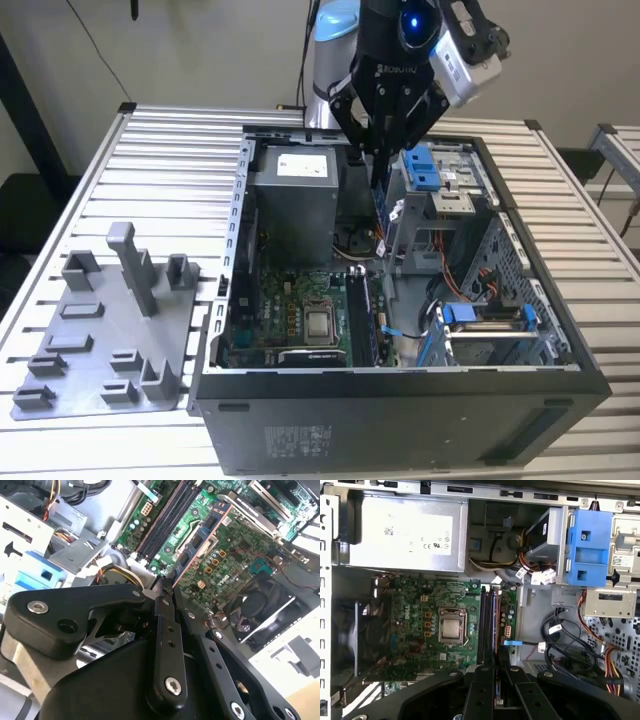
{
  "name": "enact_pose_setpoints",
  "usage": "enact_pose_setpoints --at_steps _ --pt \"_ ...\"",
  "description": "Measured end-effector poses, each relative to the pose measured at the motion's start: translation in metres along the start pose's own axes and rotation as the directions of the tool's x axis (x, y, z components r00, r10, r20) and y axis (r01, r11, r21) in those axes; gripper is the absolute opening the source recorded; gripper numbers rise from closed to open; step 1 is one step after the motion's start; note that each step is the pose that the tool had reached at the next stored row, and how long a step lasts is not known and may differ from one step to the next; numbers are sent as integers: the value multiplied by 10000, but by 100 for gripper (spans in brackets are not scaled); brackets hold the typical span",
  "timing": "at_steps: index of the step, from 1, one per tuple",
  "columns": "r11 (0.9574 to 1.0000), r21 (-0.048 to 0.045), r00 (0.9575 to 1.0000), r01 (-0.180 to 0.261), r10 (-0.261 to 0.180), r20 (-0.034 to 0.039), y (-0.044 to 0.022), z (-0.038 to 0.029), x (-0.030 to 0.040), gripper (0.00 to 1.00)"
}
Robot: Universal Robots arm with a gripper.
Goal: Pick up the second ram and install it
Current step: 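Insert the second ram into the second slot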
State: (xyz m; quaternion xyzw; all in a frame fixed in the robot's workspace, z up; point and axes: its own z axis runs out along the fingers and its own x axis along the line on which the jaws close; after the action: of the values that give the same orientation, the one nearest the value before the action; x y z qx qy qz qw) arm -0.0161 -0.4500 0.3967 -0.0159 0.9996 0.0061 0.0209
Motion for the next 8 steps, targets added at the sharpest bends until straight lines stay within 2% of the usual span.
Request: enact_pose_setpoints --at_steps 8 --pt "10000 26 10000 -52 52 -16 -1 134 6 14"
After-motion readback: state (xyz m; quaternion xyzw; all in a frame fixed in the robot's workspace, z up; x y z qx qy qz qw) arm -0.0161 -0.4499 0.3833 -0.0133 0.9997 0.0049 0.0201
